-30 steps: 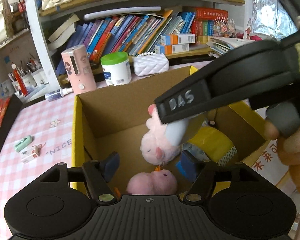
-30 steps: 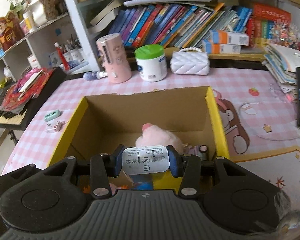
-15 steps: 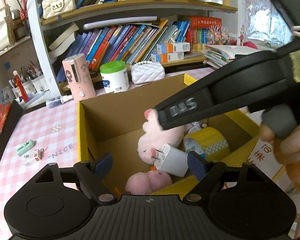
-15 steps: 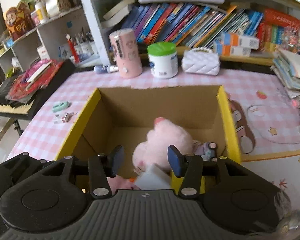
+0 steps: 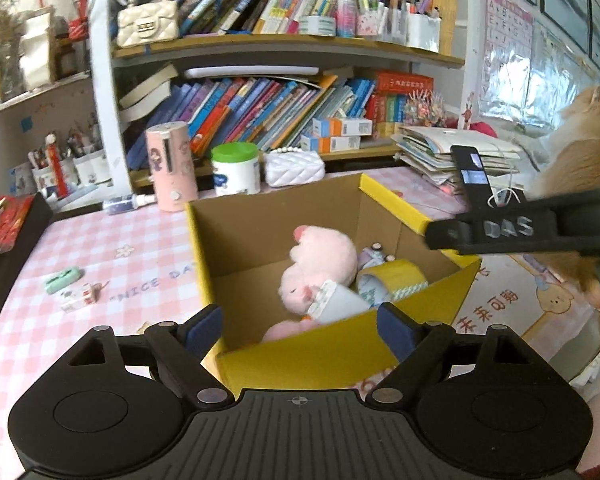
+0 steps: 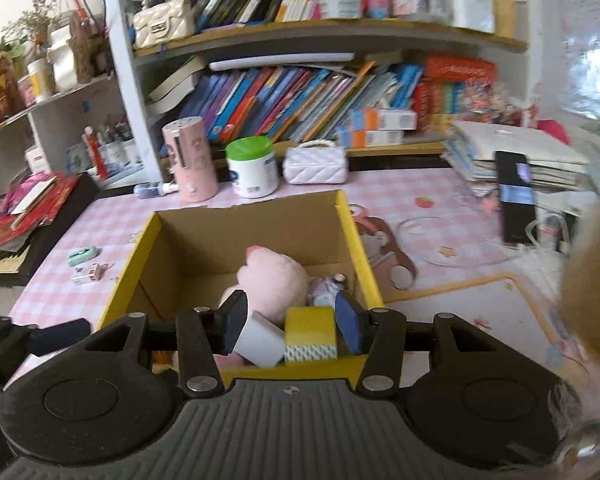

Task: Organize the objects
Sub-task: 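Withdraw both tools from the box and move toward the card box and green dispenser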

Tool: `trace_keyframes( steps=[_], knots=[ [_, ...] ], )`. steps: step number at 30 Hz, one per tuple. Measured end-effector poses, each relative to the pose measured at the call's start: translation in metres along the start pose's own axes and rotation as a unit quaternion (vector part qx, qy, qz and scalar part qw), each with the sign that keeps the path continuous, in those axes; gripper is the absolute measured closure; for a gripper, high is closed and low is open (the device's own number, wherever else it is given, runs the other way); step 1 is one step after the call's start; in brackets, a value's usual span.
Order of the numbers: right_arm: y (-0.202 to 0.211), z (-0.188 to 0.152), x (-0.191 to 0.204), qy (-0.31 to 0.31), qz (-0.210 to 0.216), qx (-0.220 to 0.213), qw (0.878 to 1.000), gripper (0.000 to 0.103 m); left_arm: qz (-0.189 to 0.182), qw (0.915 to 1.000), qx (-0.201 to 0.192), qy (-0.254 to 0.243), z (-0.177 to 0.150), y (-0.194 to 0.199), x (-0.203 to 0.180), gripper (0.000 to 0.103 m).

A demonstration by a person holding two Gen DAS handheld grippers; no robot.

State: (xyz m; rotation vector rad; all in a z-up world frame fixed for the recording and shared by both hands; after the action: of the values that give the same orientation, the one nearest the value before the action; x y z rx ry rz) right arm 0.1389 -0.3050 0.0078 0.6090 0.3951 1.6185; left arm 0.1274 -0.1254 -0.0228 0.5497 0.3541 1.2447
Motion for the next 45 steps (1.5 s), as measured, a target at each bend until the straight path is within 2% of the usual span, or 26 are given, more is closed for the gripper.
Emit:
trace_keyframes(
  steps=[5, 10, 14, 23, 33, 45],
  knots=[
    [0.018, -0.03, 0.012, -0.011, -0.041, 0.004, 0.999, 0.056, 0.004, 0.9998, 0.017, 0.014, -0.022, 0.013, 0.023, 0.016],
    [0.023, -0.069, 0.034, -0.024, -0.067, 0.034, 0.997, 0.051, 0.033, 0.998, 0.05, 0.021, -0.051, 0.025, 0.053, 0.016],
    [0.024, -0.093, 0.061, -0.027, -0.059, 0.059, 0.996, 0.051, 0.048, 0.9962, 0.064, 0.033, -0.066, 0.038, 0.078, 0.016],
    [0.024, -0.116, 0.131, 0.003, -0.021, 0.083, 0.996, 0.045, 0.084, 0.9925, 0.072, 0.052, -0.091, 0.072, 0.127, 0.015],
    [0.027, -0.126, 0.188, 0.023, 0.012, 0.082, 0.996, 0.041, 0.107, 0.9892, 0.071, 0.071, -0.109, 0.097, 0.169, 0.015],
    [0.031, -0.132, 0.226, 0.039, 0.02, 0.074, 0.996, 0.041, 0.108, 0.9888, 0.066, 0.078, -0.121, 0.113, 0.196, 0.015]
  ],
)
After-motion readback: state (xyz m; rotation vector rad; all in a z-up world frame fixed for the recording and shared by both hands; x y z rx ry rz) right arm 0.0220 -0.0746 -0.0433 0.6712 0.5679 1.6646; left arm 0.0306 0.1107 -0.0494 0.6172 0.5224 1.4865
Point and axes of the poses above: each gripper's, at about its wrist camera, not at the fingertips, and y roughly against the way its jaws point, x to its left, z to its top, the point moved 6 cm from there along -y, roughly the way its jaws point, and after that the axes turned 5 degrees about z, right-handed, at the moved point
